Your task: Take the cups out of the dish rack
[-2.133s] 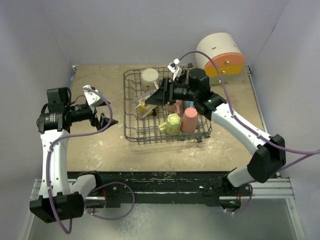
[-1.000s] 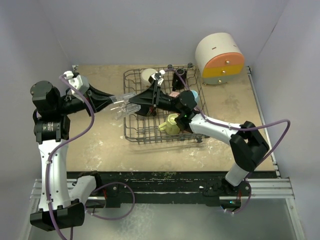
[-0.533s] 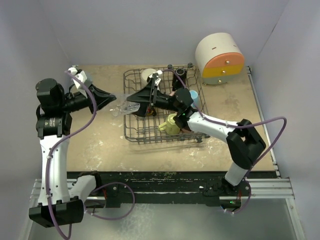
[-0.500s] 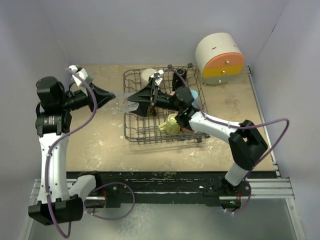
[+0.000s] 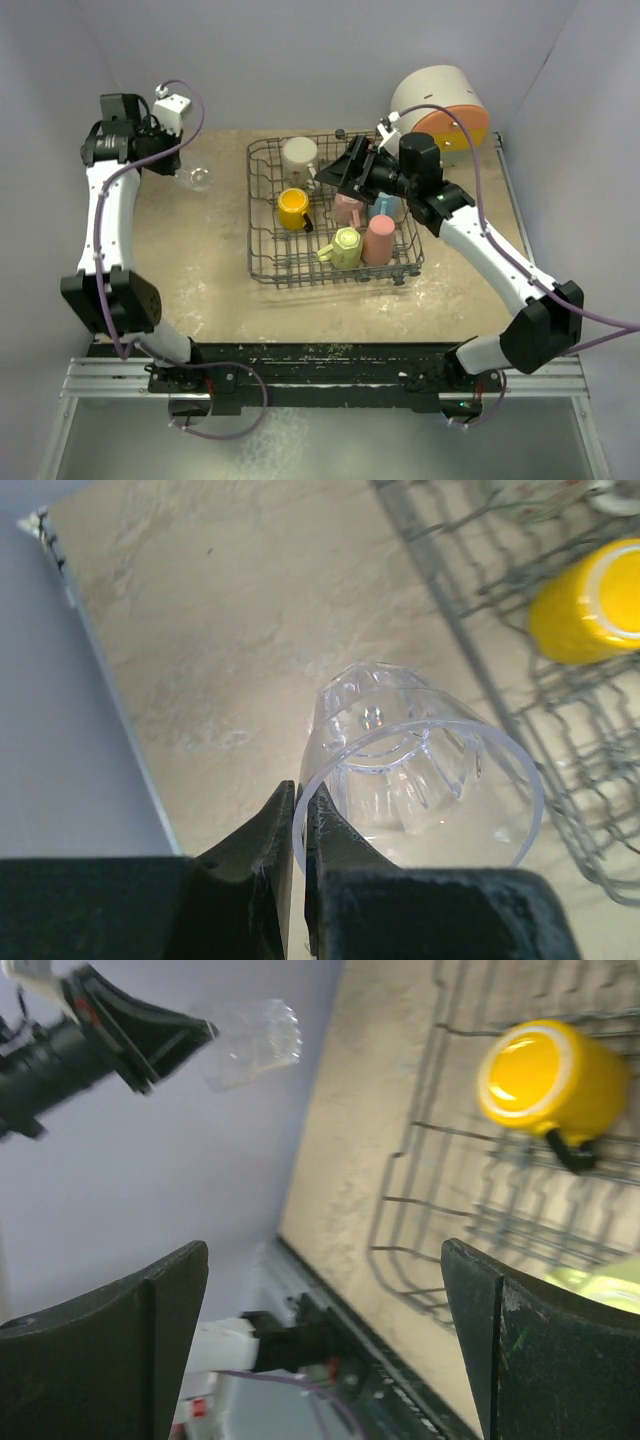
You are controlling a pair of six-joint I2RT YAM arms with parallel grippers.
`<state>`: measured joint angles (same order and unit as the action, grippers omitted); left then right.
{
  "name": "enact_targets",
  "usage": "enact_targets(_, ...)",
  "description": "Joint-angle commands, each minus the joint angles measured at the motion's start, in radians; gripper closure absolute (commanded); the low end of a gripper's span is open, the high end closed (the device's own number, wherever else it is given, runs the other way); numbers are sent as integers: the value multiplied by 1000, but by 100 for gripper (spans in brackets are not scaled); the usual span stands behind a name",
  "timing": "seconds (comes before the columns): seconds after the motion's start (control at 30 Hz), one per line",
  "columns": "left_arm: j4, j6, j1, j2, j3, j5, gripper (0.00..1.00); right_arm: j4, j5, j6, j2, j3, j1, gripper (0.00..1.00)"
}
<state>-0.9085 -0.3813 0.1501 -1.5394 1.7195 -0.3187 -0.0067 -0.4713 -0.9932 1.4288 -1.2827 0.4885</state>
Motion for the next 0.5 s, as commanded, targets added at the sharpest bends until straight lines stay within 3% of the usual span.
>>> enact_targets(0.0, -47, -48, 2, -183, 153, 189, 100, -304, 200, 281, -51, -86, -6, 0)
enact_targets(0.2, -72, -4, -3, -448, 355, 210, 100, -429, 417, 412, -94, -92, -3, 0)
enact_targets(0.47, -141, 56, -6, -726, 660, 125, 100, -510, 558, 417, -120, -28, 26, 2)
